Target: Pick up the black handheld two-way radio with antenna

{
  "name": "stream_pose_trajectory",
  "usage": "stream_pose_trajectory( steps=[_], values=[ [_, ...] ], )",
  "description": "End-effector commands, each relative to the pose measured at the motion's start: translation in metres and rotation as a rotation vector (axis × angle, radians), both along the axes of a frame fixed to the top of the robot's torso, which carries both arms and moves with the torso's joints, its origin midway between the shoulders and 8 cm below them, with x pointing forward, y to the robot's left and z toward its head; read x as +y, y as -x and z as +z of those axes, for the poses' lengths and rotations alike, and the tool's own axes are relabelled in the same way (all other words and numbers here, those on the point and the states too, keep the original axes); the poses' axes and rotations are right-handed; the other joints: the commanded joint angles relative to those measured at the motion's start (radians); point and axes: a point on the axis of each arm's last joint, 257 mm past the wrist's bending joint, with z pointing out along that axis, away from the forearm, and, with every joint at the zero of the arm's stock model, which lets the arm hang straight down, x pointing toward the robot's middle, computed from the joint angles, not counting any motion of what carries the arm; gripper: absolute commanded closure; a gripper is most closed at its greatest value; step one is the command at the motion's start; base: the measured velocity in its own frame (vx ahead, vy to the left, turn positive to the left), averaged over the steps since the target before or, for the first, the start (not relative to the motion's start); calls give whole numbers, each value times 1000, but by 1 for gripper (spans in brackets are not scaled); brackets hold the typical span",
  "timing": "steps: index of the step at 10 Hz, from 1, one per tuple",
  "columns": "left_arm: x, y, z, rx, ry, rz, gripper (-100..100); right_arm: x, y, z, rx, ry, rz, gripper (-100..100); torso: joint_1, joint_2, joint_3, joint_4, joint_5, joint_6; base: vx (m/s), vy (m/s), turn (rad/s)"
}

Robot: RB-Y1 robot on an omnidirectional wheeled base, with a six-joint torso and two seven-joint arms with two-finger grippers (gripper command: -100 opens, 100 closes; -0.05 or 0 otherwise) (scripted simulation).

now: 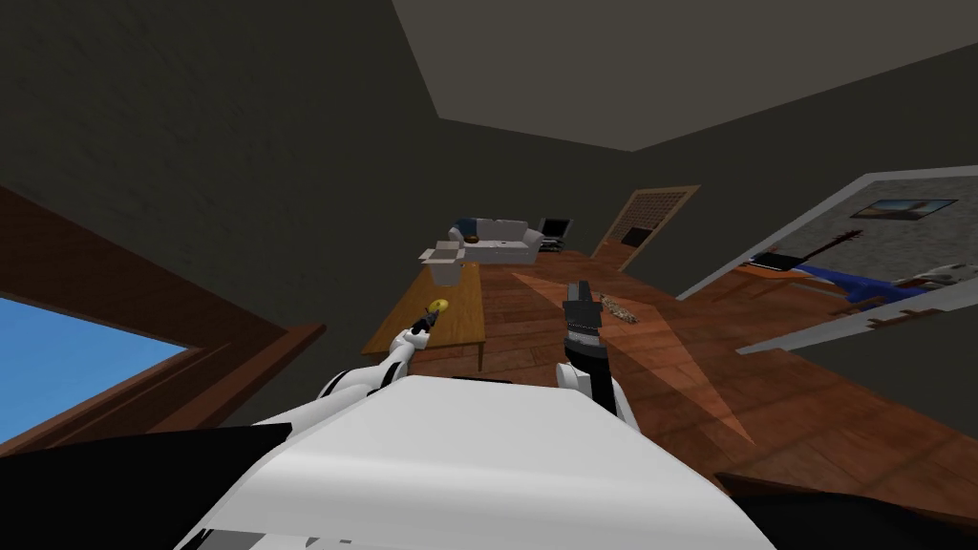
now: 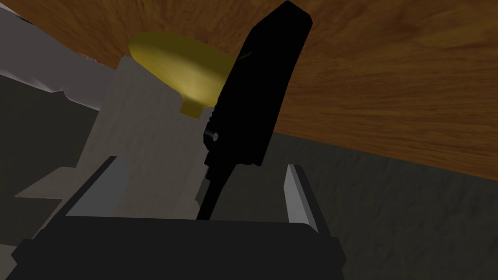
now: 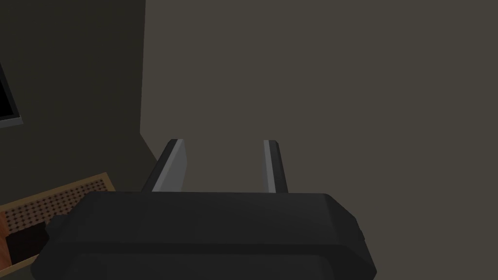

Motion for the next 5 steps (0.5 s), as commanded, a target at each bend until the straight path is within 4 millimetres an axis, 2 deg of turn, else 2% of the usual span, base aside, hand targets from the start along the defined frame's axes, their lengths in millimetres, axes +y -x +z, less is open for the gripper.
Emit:
stream_pose_trajectory(
  steps=[1,2,5],
  values=[
    [1,0,-2,2,10,19,-100,0,0,0,0,0,0,0,0,0,0,0,0,0,-45,39,-89],
    [-14,-7,-3,3,13,2,-100,0,0,0,0,0,0,0,0,0,0,0,0,-1,-51,31,-165],
    [-8,-3,-6,11,21,22,-100,0,0,0,0,0,0,0,-2,-2,-1,-1,0,0,-27,18,-13]
  ],
)
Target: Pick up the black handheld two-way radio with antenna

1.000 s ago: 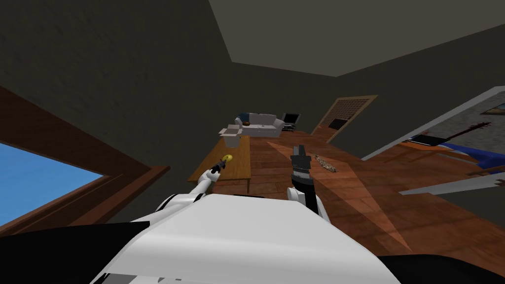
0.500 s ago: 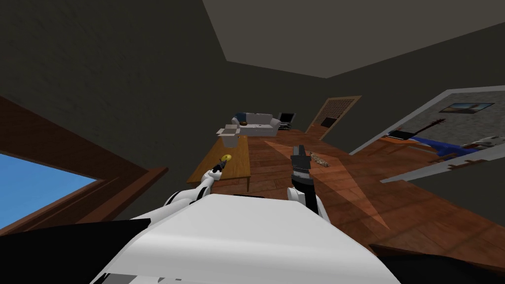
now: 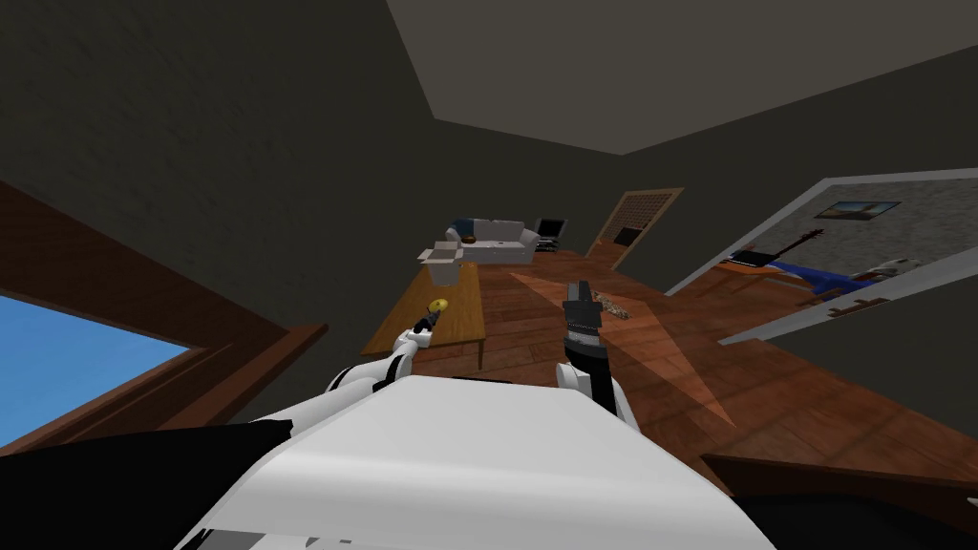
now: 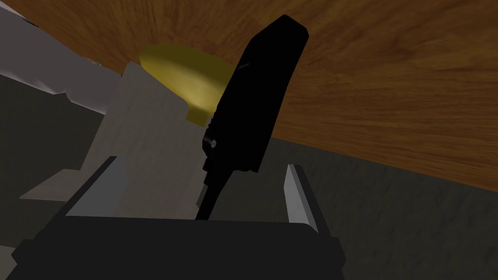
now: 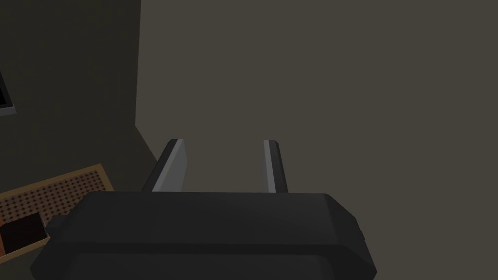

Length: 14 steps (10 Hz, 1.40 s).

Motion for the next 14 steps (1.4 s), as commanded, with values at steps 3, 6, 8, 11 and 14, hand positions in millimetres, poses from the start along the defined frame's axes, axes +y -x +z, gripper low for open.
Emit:
stream_pose_trajectory(
  steps=[3,6,8,11,14],
  values=[
    [0,0,0,2,-3,-2,100,0,0,0,0,0,0,0,0,-1,0,0,1,0,0,0,0],
    [1,0,0,2,-4,-2,0,0,0,0,0,0,0,0,1,-1,0,0,1,0,0,0,0],
    [8,7,-2,7,-7,-3,100,0,0,0,0,0,0,0,1,-3,-1,0,0,-2,59,-37,130],
    [23,8,11,-18,-25,-14,100,0,0,0,0,0,0,0,-1,-3,-2,0,0,0,54,-40,127],
    [15,5,17,-26,-41,-57,100,0,0,0,0,0,0,0,-2,-3,-2,0,0,-1,47,-38,107]
  ],
)
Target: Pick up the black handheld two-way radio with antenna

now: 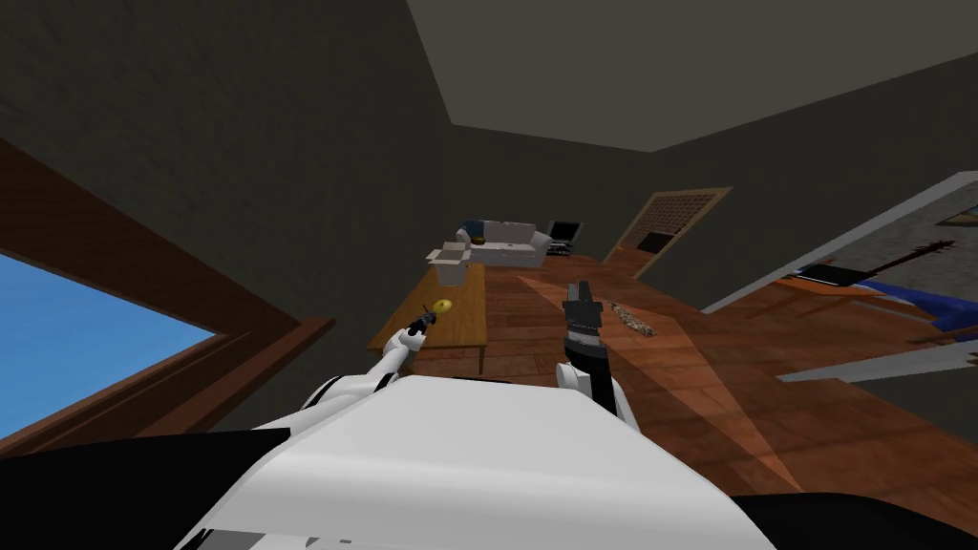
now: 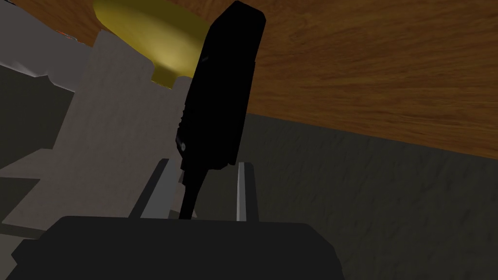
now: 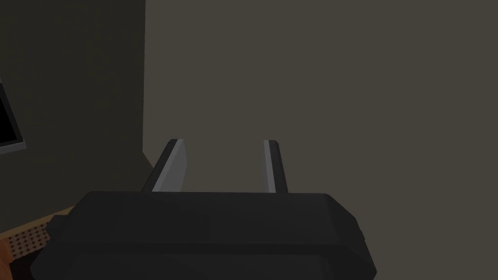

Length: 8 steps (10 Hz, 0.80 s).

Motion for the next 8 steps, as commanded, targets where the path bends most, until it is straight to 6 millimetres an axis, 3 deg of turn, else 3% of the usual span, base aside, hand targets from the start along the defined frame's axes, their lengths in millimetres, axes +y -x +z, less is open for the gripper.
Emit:
stream_pose_trajectory(
  steps=[1,4,5,7,8],
  values=[
    [2,2,4,-8,0,-12,100,0,0,0,0,0,0,0,0,0,0,0,0,0,52,-36,125],
    [-12,4,3,-1,-4,-58,100,0,0,0,0,0,0,0,-1,0,0,0,-1,-1,46,-41,108],
    [-7,11,3,0,4,-54,100,0,0,0,0,0,0,0,-1,0,0,0,0,0,46,-54,126],
    [-20,8,2,3,0,-87,100,0,0,0,0,0,0,0,-1,0,0,0,-1,0,31,-28,48],
    [-20,17,-1,12,13,-91,100,0,0,0,0,0,0,0,0,1,0,0,-1,1,34,-24,117]
  ],
)
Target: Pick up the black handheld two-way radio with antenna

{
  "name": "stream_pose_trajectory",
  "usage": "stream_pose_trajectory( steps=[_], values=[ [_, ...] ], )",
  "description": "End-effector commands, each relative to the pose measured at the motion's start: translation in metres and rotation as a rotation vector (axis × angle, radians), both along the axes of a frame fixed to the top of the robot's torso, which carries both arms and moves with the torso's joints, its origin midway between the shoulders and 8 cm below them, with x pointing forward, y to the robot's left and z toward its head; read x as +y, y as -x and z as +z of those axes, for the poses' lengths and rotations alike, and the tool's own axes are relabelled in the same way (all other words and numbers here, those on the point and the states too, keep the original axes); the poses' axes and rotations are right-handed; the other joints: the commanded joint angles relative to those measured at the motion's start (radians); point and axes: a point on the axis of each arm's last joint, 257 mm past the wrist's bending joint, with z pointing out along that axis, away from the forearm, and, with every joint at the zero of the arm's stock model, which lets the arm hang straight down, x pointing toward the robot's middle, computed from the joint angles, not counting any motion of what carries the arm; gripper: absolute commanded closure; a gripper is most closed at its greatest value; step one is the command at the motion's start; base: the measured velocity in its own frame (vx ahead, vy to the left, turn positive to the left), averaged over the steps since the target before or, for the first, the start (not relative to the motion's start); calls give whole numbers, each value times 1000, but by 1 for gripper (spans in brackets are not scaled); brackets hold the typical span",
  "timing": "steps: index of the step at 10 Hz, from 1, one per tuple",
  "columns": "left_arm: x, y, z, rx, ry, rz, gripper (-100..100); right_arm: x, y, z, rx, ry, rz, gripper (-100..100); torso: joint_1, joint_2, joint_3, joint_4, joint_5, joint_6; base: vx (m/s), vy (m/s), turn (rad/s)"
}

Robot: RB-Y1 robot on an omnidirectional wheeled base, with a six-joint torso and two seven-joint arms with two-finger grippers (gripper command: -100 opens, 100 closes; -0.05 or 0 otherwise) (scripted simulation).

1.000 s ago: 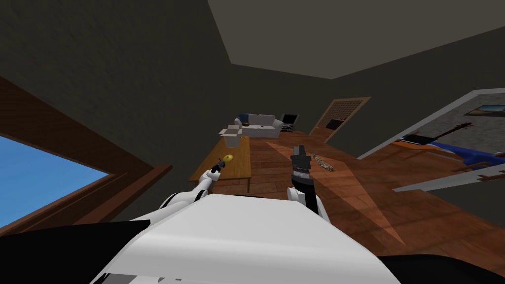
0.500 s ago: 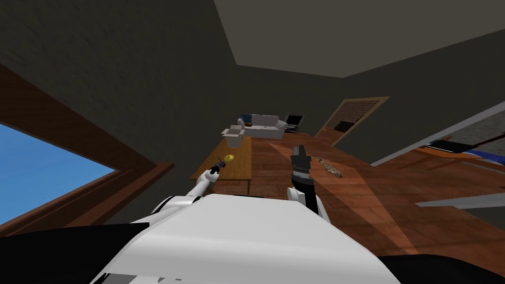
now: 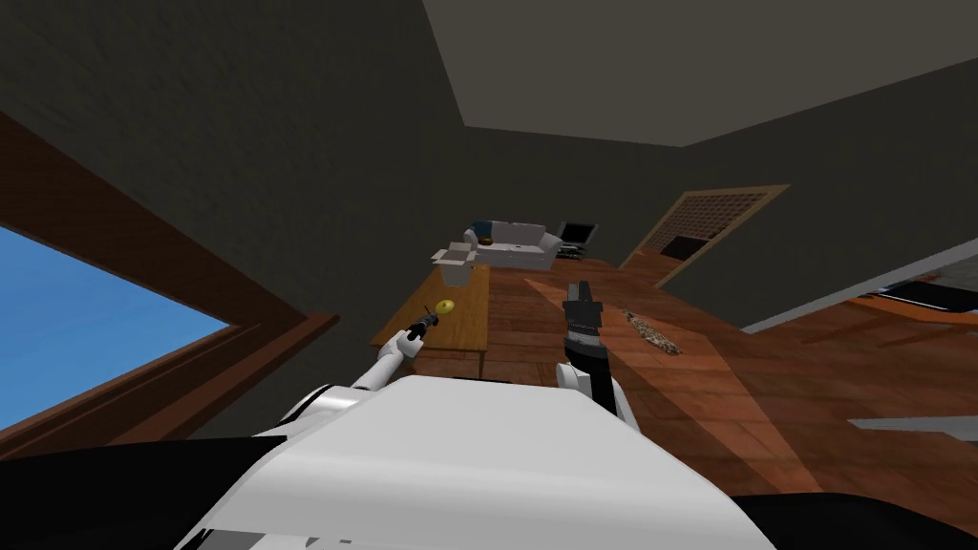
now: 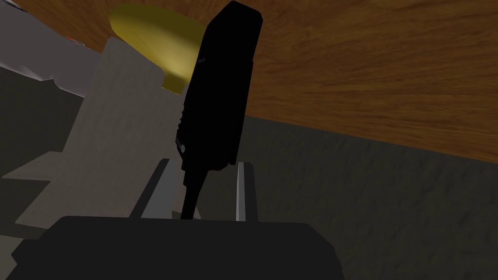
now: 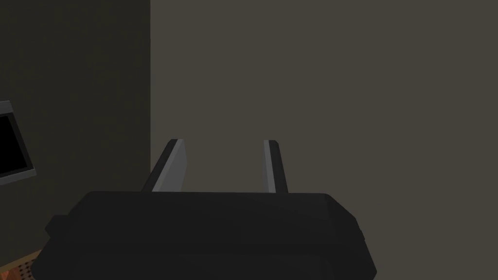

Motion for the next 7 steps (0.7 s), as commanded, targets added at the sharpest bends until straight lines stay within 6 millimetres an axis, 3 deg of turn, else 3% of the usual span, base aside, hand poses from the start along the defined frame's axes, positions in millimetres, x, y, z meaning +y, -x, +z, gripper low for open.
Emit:
stream_pose_trajectory(
  steps=[1,2,3,4,5,6,7],
  values=[
    [-10,2,0,4,4,-25,100,0,0,0,0,0,0,0,0,0,0,0,0,0,34,-36,103],
    [-6,14,-7,22,16,-19,100,0,0,0,0,0,0,0,-1,0,0,0,0,1,47,-47,121],
    [-22,9,-4,14,17,-54,100,0,0,0,0,0,0,0,-1,0,0,0,0,0,40,-38,120],
    [-22,19,-6,23,33,-55,100,0,0,0,0,0,0,0,-1,0,0,0,0,1,55,-51,139],
    [-35,18,-8,26,34,-82,100,0,0,0,0,0,0,0,-2,-1,0,0,0,1,44,-46,89],
    [-27,20,-6,24,29,-69,100,0,0,0,0,0,0,0,-2,0,0,0,0,2,2,-12,19],
    [-28,20,-7,25,33,-71,0,0,0,0,0,0,0,0,0,1,1,1,0,1,0,0,0]
  ],
)
